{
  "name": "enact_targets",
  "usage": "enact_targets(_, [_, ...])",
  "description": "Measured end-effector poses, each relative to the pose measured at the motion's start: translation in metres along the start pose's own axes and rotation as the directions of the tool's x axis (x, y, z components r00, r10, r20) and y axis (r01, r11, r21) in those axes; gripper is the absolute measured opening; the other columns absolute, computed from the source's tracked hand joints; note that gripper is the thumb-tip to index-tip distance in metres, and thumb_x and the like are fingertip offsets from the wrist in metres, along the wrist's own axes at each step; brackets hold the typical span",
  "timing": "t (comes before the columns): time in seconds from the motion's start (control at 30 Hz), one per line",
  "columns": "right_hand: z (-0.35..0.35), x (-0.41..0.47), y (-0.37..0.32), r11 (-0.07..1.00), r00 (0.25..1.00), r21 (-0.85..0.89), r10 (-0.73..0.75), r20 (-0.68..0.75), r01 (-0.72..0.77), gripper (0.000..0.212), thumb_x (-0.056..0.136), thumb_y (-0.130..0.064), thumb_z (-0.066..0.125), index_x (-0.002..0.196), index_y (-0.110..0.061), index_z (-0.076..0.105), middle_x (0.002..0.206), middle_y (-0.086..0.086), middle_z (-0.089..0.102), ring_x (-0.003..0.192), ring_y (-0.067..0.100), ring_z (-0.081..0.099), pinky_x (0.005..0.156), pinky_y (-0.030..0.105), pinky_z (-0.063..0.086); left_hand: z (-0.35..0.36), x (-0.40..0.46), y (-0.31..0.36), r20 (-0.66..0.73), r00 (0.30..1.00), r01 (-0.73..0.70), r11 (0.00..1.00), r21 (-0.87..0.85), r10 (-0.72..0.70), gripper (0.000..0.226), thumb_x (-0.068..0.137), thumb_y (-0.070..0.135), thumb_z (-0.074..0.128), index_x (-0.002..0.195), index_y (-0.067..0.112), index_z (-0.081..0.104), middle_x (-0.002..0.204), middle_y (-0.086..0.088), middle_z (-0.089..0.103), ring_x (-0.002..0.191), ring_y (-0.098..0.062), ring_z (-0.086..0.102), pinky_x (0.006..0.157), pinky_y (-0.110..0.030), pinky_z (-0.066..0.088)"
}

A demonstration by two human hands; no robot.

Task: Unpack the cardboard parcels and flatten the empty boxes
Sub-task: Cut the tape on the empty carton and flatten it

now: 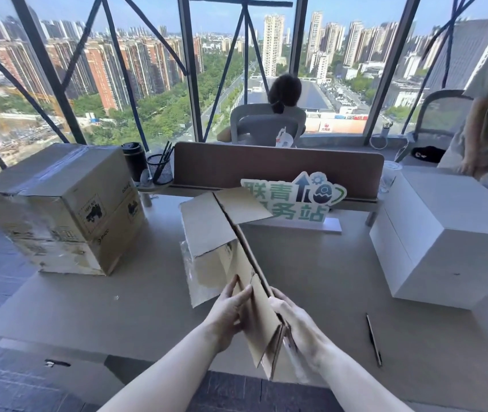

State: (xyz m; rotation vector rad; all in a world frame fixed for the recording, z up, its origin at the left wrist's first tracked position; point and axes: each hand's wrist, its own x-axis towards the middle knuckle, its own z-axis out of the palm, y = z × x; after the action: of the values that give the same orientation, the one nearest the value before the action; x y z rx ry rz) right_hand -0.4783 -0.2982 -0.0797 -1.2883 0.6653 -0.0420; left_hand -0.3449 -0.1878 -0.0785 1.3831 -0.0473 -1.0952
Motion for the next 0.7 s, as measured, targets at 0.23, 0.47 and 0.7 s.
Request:
enact_targets(0.23, [-0.001, -0.007, -0.018, 0.992, 0.999, 0.121, 0.036, 0.039, -0.040, 0.046, 0.091, -0.052, 0.060, 0.125, -0.022, 0.065, 0.060, -0.006, 0.057, 0.048, 0.007, 0.048, 0.047, 0.021, 0.031, 0.004, 0.005, 0.010, -0.050, 0.999, -0.008, 0.996, -0.094, 0.003, 0.076, 0.072, 0.033, 0.081, 0.139, 0.033, 0.045, 0.135, -0.003, 0.057, 0.117, -0.023, 0.057, 0.093, -0.038, 0.048])
enact_targets(0.47, [-0.030, -0.002, -0.034, 0.902, 0.965, 0.413, 0.209, -0.157, -0.128, 0.061, 0.080, -0.010, 0.072, 0.130, -0.022, 0.040, 0.071, 0.007, 0.069, 0.039, 0.012, 0.060, 0.035, 0.023, 0.044, -0.007, -0.007, 0.037, -0.108, 0.979, 0.156, 0.977, -0.146, -0.172, 0.029, 0.081, 0.011, 0.074, 0.104, -0.004, 0.065, 0.077, -0.018, 0.073, 0.056, -0.027, 0.071, 0.050, -0.033, 0.058])
enact_targets(0.7, [-0.058, -0.011, -0.089, 0.915, 0.996, 0.402, 0.051, -0.075, -0.017, 0.021, 0.095, -0.006, 0.047, 0.108, -0.004, 0.064, 0.080, 0.012, 0.072, 0.057, 0.021, 0.069, 0.046, 0.026, 0.054, -0.024, -0.011, 0.065, -0.129, 0.988, 0.072, 0.989, -0.130, -0.089, 0.016, 0.092, 0.019, 0.062, 0.086, 0.004, 0.064, 0.066, -0.010, 0.068, 0.052, -0.023, 0.065, 0.067, -0.034, 0.053])
